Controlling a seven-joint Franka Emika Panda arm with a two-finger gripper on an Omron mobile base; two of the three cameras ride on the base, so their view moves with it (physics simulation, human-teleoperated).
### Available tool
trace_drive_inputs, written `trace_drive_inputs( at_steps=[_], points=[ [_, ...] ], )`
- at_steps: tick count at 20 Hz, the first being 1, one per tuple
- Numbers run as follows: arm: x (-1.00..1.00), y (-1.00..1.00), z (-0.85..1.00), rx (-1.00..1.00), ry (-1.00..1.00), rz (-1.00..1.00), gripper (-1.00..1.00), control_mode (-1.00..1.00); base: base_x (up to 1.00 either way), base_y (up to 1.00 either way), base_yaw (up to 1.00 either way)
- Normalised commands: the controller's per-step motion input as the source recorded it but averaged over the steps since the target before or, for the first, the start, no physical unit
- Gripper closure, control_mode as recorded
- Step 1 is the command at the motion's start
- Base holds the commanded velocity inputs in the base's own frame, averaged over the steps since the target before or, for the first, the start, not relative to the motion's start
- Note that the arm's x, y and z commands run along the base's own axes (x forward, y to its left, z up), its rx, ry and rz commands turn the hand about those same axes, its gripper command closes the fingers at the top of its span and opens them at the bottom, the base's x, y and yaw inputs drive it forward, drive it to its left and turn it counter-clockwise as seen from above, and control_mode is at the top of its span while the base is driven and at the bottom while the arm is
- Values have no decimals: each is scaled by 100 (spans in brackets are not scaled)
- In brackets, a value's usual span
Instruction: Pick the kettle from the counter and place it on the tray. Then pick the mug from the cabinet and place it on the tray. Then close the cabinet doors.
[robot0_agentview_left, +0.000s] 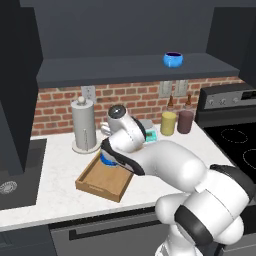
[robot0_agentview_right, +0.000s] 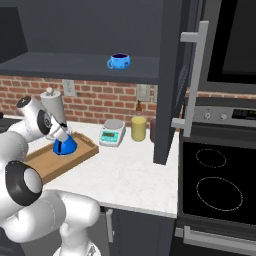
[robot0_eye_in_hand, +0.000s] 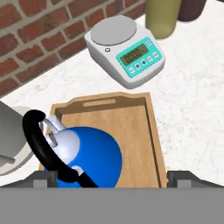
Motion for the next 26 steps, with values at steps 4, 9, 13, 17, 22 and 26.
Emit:
trace_drive_inputs(
  at_steps=[4,9,13,17,22,26],
  points=[
    [-16,0,23,0,0,-2,-100,-100,0,0,0],
    [-57,0,16,0,0,0,-100,-100,0,0,0],
    [-73,2,7,0,-1,0,-100,-100,0,0,0],
    [-80,0,10,0,-7,0,-100,-100,0,0,0],
    [-75,-9,29,0,-5,1,-100,-100,0,0,0],
    [-68,-27,30,-6,-6,10,-100,-100,0,0,0]
  ],
)
